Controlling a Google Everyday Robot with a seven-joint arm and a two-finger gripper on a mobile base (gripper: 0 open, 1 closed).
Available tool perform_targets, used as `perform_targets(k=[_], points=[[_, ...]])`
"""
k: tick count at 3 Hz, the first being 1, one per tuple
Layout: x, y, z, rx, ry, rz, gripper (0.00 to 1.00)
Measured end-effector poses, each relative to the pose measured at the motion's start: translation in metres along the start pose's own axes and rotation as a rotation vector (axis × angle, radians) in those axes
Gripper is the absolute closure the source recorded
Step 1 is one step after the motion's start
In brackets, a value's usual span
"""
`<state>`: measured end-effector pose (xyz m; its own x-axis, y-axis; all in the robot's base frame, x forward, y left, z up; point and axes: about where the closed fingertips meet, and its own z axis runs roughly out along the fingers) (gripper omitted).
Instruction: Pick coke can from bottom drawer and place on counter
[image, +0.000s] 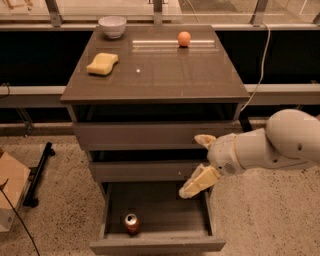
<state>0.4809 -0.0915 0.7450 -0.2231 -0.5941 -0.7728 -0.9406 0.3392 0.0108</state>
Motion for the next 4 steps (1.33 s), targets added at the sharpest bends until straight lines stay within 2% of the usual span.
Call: perform_targets(k=[1,3,4], points=[[0.023,-0.002,0.041,-0.033,-0.056,0.057,0.00],[0.031,0.001,0.063,-0.058,-0.063,0.079,0.00],[0.042,0.006,0.088,-0.059,-0.064,0.082,0.00]])
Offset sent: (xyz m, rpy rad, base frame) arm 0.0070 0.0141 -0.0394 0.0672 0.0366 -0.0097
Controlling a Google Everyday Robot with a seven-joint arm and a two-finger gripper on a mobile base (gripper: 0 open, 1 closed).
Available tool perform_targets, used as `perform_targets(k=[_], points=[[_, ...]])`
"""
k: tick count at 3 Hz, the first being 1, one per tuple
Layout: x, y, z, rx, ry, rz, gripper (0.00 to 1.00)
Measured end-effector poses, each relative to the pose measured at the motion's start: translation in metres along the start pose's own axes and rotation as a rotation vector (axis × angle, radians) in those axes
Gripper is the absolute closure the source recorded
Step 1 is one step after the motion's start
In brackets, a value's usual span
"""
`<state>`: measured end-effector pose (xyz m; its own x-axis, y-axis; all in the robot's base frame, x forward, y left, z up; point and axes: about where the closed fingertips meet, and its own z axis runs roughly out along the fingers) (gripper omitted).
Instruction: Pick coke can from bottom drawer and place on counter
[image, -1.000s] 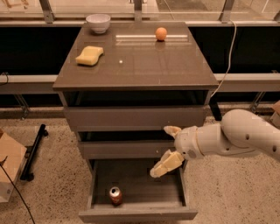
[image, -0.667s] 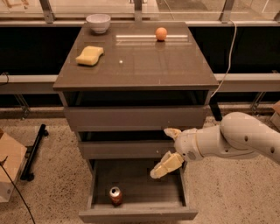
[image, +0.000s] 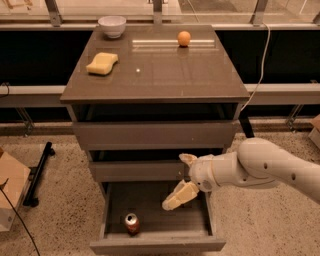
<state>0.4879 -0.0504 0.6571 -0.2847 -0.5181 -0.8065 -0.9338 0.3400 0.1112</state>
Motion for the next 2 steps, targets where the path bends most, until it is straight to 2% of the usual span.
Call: perform_targets(k=[2], points=[[0.022,-0.011,0.046,0.012,-0.034,0.018,0.00]])
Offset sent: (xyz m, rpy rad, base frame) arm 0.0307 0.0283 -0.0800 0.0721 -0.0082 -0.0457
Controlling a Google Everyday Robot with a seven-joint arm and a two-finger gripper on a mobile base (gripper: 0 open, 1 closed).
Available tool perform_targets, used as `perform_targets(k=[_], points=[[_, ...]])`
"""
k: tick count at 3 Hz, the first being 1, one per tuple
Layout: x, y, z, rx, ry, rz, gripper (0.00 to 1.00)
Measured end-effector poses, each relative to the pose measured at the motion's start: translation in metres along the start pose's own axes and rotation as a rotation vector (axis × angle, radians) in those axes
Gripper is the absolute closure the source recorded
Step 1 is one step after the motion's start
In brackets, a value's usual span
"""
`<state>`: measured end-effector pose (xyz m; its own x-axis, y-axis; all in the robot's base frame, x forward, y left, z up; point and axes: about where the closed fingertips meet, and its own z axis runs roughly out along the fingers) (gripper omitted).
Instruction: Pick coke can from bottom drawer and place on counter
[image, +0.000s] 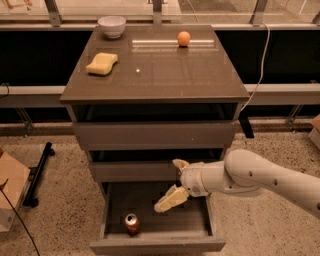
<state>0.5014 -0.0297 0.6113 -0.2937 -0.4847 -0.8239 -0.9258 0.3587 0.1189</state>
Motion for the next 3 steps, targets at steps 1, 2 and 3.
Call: perform_targets(k=[1,2,3], points=[[0.013,-0.009,0.022,-0.016,-0.039,0.017,0.00],[0.019,-0.008,0.028,-0.021,-0.039,0.028,0.00],[0.022,-0.007,0.035,-0.009,-0.032,0.037,0.00]])
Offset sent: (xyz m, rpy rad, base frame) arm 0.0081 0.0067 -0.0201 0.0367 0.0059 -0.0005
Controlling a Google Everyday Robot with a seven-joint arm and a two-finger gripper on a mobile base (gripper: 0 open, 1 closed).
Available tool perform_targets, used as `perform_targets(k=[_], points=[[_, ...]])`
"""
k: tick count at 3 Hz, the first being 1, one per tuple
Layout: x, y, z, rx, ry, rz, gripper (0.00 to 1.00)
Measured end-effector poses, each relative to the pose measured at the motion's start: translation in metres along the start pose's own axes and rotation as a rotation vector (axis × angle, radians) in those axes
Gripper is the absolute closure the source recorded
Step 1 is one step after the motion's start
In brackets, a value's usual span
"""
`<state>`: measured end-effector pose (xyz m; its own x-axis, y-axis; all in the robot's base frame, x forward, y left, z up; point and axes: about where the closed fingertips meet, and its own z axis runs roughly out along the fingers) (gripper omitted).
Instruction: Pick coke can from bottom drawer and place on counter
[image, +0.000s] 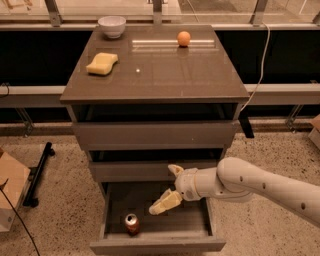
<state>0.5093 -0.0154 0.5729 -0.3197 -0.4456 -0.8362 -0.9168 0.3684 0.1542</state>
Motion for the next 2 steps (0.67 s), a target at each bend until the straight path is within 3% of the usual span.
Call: perform_targets(k=[1,2], points=[[0.016,0.002,0.029,0.010,-0.046,0.023,0.00],[0.049,0.003,0.080,0.014,-0.097,0.079,0.00]])
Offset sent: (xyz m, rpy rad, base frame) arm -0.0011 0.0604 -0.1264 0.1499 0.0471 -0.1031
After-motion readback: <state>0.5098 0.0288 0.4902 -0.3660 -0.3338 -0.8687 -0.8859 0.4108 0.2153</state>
